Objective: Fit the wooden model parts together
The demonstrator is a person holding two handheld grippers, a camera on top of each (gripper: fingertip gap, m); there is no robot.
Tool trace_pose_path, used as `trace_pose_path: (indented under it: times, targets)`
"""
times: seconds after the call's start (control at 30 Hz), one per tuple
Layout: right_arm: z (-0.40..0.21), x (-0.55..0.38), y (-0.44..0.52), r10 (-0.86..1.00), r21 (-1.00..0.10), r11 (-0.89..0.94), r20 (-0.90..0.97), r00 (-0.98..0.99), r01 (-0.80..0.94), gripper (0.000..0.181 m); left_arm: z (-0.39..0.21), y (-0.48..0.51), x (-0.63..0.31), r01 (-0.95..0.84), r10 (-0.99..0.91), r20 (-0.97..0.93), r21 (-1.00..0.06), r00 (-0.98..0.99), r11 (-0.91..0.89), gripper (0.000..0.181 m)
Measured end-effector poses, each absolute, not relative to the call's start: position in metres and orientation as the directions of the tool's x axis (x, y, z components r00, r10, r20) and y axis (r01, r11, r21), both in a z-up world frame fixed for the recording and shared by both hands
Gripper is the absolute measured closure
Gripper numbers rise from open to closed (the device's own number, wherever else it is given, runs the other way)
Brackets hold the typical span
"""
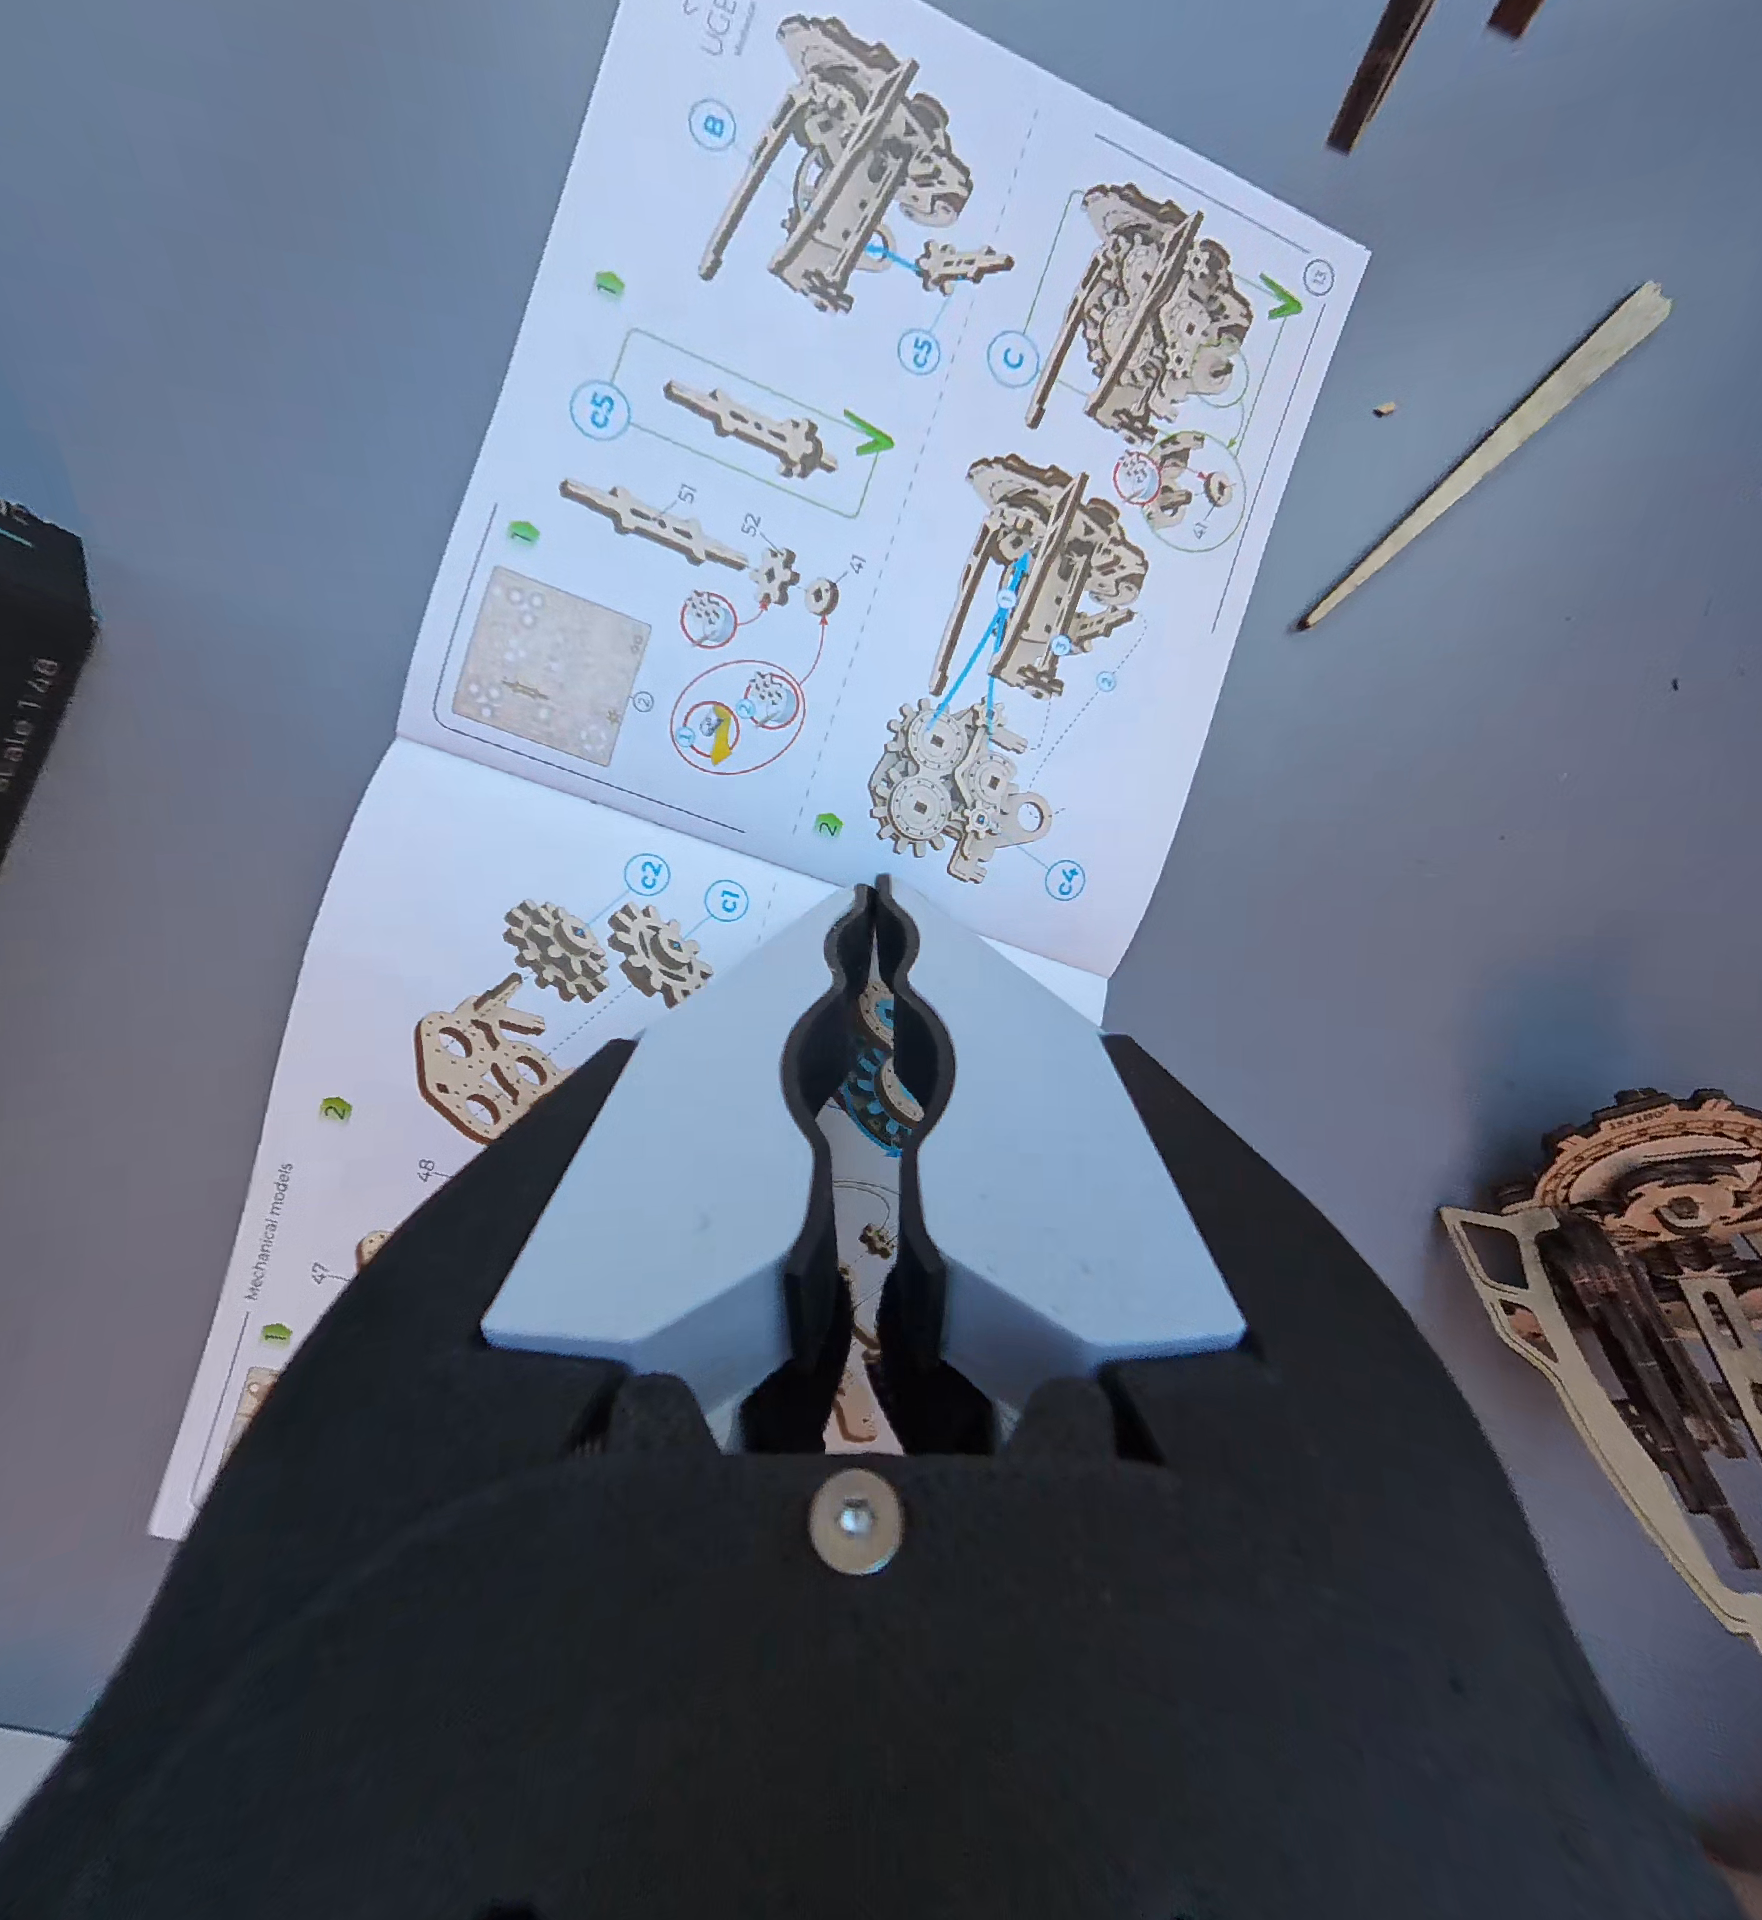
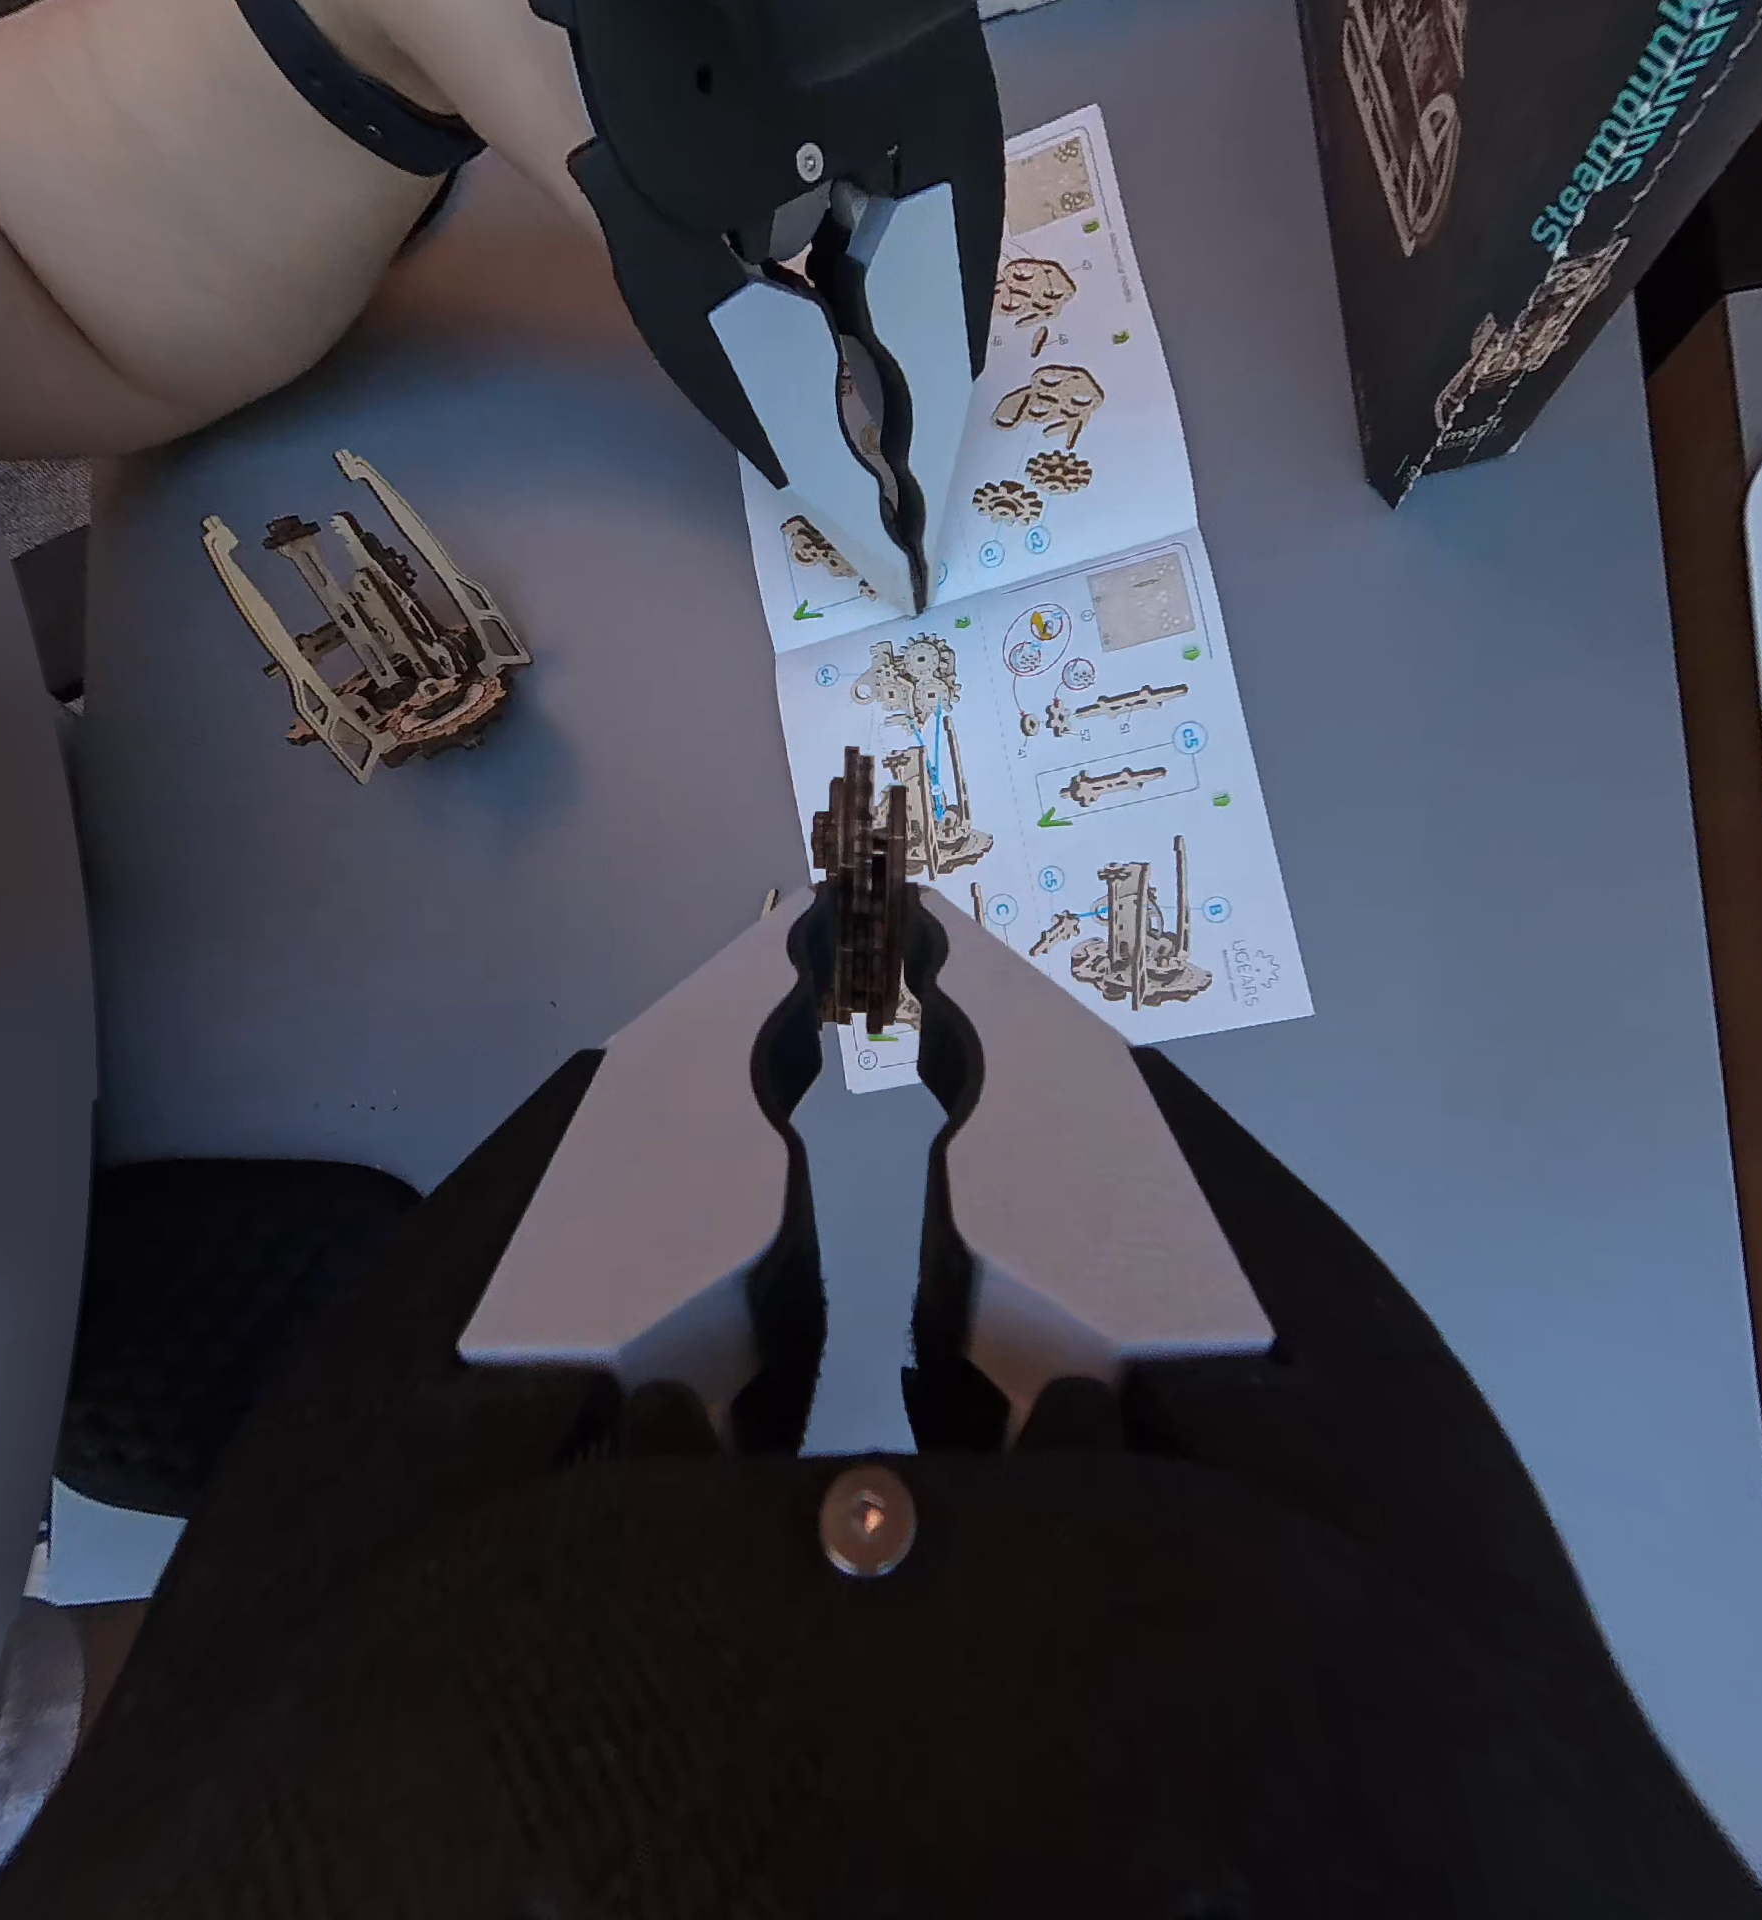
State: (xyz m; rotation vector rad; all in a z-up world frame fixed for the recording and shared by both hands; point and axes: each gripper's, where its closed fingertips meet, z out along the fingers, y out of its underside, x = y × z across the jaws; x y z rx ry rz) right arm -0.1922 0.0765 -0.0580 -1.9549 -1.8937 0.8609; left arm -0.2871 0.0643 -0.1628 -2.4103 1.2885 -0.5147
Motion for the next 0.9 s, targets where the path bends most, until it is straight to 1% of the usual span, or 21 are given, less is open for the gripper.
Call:
trace_pose_path:
  times: [0.13, 0.23, 0.53, 0.63, 0.77, 0.83, 0.9]
  targets:
    - [-0.061, -0.189, 0.078, 0.975, -0.571, -0.099, -0.218, -0.035, 0.815, 0.17, -0.163, 0.065, -0.287, -0.7, -0.835, 0.16, -0.476, 0.527, -0.532, 0.181]
    - [-0.062, -0.19, 0.077, 0.974, -0.567, -0.097, -0.221, -0.038, 0.818, 0.17, -0.16, 0.066, -0.289, -0.706, -0.837, 0.136, -0.475, 0.53, -0.525, 0.181]
    - [-0.061, -0.191, 0.076, 0.977, -0.56, -0.091, -0.209, -0.035, 0.824, 0.17, -0.149, 0.064, -0.283, -0.689, -0.848, 0.156, -0.519, 0.506, -0.507, 0.181]
    - [-0.048, -0.193, 0.072, 0.985, -0.583, -0.06, -0.166, -0.046, 0.811, 0.17, -0.149, 0.063, -0.279, -0.681, -0.851, 0.18, -0.528, 0.494, -0.507, 0.181]
    - [-0.022, -0.191, 0.066, 0.993, -0.644, -0.044, -0.112, -0.037, 0.763, 0.17, -0.137, 0.064, -0.273, -0.645, -0.858, 0.197, -0.585, 0.475, -0.492, 0.181]
    - [-0.007, -0.188, 0.061, 0.996, -0.68, -0.039, -0.087, -0.028, 0.732, 0.17, -0.126, 0.068, -0.272, -0.62, -0.854, 0.187, -0.615, 0.485, -0.487, 0.174]
    - [0.007, -0.186, 0.053, 0.998, -0.717, -0.041, -0.067, -0.011, 0.696, 0.17, -0.115, 0.07, -0.269, -0.6, -0.855, 0.165, -0.648, 0.492, -0.47, 0.157]
